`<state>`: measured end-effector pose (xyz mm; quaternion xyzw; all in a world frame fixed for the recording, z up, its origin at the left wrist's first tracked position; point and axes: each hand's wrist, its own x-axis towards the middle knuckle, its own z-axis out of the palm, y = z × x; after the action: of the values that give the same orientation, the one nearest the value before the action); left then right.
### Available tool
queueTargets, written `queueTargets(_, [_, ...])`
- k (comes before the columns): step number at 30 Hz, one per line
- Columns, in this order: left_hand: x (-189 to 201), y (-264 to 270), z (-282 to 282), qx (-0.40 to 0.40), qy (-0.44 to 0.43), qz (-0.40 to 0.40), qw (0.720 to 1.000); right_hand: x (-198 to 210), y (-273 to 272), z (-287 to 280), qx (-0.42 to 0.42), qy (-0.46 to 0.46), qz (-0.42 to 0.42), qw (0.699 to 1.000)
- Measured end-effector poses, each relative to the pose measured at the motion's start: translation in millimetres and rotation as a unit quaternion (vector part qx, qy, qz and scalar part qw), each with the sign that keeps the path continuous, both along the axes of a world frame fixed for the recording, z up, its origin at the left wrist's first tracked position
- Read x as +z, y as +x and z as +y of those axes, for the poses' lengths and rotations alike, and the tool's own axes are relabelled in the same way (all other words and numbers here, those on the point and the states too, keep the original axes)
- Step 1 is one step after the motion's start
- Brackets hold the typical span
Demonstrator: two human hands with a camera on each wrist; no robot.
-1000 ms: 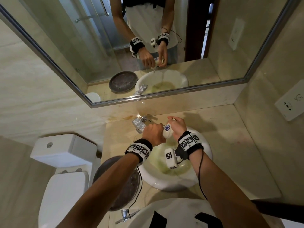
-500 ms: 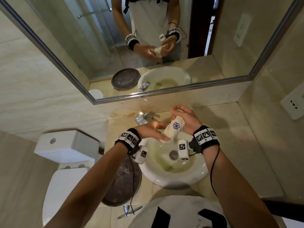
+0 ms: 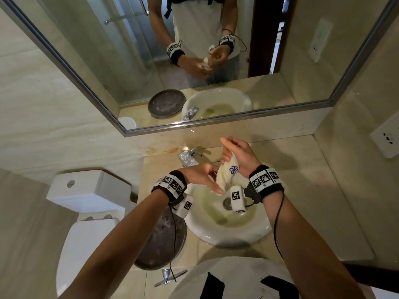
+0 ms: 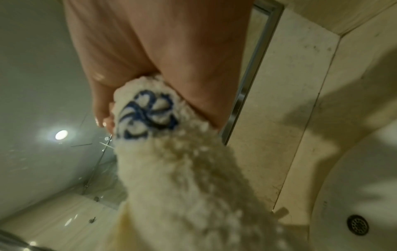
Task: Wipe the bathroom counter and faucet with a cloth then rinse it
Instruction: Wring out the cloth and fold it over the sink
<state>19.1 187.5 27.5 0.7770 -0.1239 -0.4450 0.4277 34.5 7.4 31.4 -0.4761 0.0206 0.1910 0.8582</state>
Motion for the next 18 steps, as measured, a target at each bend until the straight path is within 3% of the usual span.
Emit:
queueTargets(9, [-12, -8, -6, 0.019, 0.028, -0.094, 0.995, -9, 0, 15, -0.103, -0.118, 0.056, 0.986])
queueTargets(18, [-34, -17, -12, 0.064, 0.074, -0.180, 0.979, -21, -3, 14, -0.202, -0.146, 0.122, 0.961])
